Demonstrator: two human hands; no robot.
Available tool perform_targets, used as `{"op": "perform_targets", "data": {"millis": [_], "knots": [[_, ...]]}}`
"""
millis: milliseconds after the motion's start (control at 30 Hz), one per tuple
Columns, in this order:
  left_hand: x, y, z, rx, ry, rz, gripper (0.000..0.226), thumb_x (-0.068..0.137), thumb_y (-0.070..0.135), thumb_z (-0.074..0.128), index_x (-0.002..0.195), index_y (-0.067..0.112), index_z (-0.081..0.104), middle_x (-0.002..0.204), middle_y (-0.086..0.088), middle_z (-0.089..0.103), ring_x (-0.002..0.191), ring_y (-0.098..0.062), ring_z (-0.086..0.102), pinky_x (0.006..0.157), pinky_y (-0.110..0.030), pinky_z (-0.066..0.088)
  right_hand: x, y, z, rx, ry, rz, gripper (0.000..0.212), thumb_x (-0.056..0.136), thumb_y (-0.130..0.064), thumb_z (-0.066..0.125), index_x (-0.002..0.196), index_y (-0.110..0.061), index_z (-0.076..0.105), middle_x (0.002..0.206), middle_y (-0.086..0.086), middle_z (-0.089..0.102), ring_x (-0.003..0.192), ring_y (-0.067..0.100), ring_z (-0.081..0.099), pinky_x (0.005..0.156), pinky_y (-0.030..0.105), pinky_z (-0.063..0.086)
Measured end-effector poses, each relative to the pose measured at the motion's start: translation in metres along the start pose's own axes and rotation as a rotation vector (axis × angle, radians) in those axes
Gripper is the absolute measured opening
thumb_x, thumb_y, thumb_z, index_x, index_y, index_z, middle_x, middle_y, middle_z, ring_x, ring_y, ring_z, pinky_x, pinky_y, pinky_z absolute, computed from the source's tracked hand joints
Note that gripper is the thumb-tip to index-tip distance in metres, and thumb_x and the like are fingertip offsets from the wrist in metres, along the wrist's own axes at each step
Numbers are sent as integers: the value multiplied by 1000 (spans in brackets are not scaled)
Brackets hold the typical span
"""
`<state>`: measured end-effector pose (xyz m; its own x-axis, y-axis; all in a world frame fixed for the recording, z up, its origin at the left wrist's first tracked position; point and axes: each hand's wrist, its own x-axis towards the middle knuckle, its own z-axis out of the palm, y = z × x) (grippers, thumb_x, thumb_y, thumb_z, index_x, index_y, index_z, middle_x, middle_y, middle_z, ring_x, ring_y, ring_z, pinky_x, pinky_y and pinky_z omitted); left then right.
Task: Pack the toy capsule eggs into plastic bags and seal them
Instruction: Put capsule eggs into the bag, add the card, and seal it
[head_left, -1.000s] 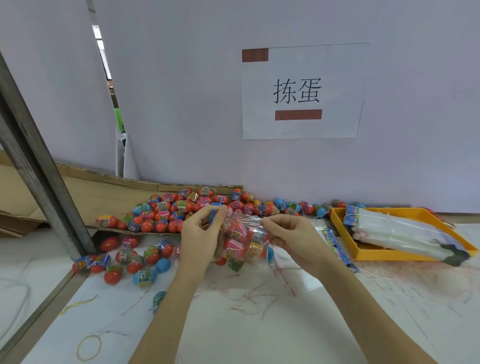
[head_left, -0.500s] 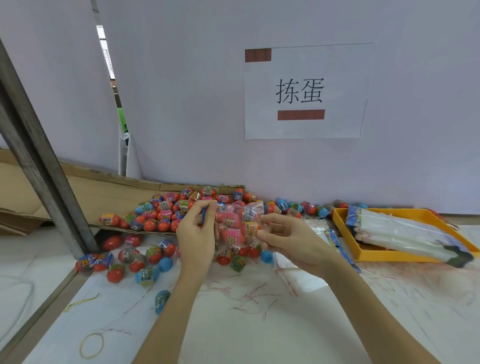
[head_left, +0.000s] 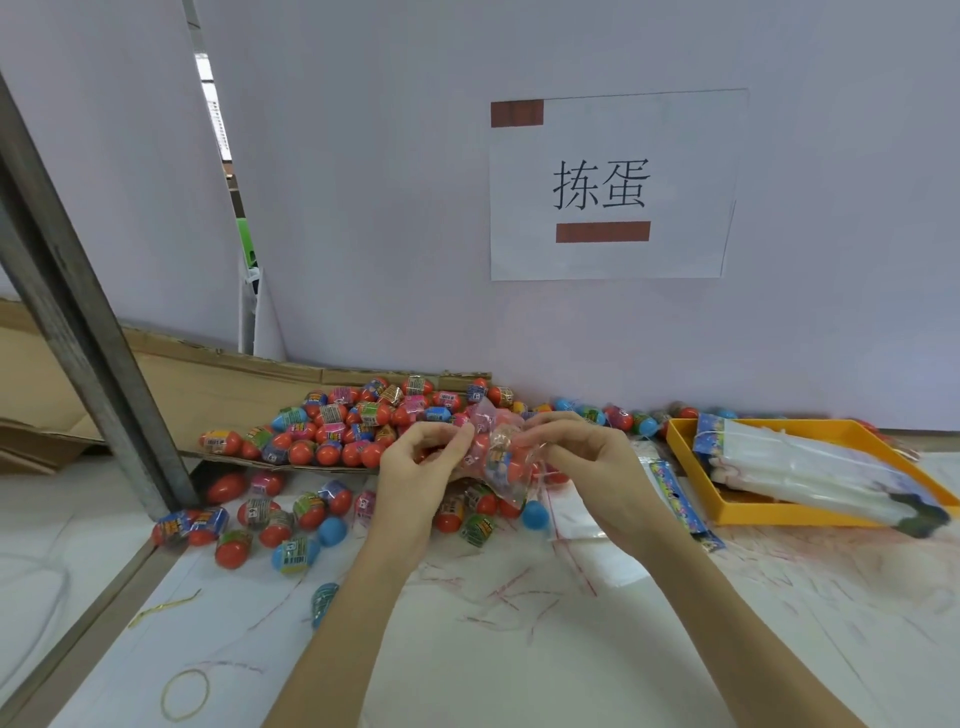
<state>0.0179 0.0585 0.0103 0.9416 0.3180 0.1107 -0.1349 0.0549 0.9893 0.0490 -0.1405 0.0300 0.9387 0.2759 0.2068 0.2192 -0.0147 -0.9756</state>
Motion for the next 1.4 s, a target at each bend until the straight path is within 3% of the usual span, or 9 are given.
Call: {"op": "perform_targets", "data": {"millis": [133, 300, 500, 633, 800, 900, 1067, 1267, 1400], "knots": [[-1, 0, 1, -218, -21, -37, 45, 74, 30, 84, 116, 18, 74, 114, -3, 77, 105, -19, 76, 88, -33, 63, 1, 4, 6, 209, 33, -4, 31, 105, -20, 59, 132, -30, 68, 127, -8, 72, 114, 7, 69, 86, 21, 59], [-2, 3, 4, -147, 41, 16, 51, 79, 32, 85, 126, 35, 66, 125, 3, 73, 113, -15, 73, 97, -38, 61, -2, -3, 20, 272, -27, 126, 37, 100, -54, 50, 119, -33, 74, 114, -3, 78, 106, 15, 74, 79, 24, 61], [-1, 8, 4, -220, -90, -91, 72, 66, 50, 88, 132, 29, 66, 121, -5, 75, 111, -25, 74, 93, -48, 62, -5, 0, 19, 220, 89, 114, 28, 96, -43, 61, 97, -25, 82, 99, 6, 79, 95, 23, 76, 77, 29, 63], [-5, 6, 4, -71, -53, -44, 35, 79, 60, 73, 94, 29, 80, 99, -13, 77, 96, -26, 76, 87, -54, 64, -4, -1, 16, 180, 82, 147, 32, 102, -40, 57, 105, -17, 80, 100, 4, 79, 91, 19, 76, 71, 25, 60], [-4, 3, 3, 216, 106, 291, 30, 95, 53, 57, 85, 27, 67, 69, 1, 63, 61, -9, 56, 59, -23, 52, -6, -7, 19, 184, 81, 79, 35, 102, -44, 52, 100, -27, 82, 102, 1, 80, 94, 18, 76, 72, 25, 62], [-7, -2, 7, 374, 168, 464, 21, 103, 45, 47, 88, 34, 56, 68, -2, 56, 55, -13, 49, 50, -25, 42, -8, -7, 22, 207, 15, 112, 35, 100, -50, 49, 98, -36, 81, 102, 1, 79, 94, 18, 77, 72, 29, 63], [-5, -1, 5, 350, 265, 471, 26, 104, 47, 47, 83, 34, 54, 68, -4, 55, 53, -16, 48, 48, -28, 40, -10, -7, 13, 97, -232, 92, 17, 99, -38, 67, 115, -39, 73, 116, -1, 77, 106, 21, 75, 79, 29, 63], [-4, -2, 5, 348, 248, 481, 26, 105, 42, 53, 82, 31, 57, 62, -4, 55, 50, -21, 48, 49, -38, 41, -4, -4, 8, 47, -173, 86, 24, 97, -35, 69, 119, -28, 71, 111, -1, 78, 102, 20, 75, 83, 26, 61], [-4, -2, 1, 333, 238, 434, 21, 100, 52, 56, 97, 32, 60, 67, 8, 65, 52, -8, 58, 50, -18, 45, -4, -3, 6, 200, -80, 146, 46, 83, -50, 74, 118, -20, 74, 103, 10, 77, 90, 22, 73, 76, 26, 57]]}}
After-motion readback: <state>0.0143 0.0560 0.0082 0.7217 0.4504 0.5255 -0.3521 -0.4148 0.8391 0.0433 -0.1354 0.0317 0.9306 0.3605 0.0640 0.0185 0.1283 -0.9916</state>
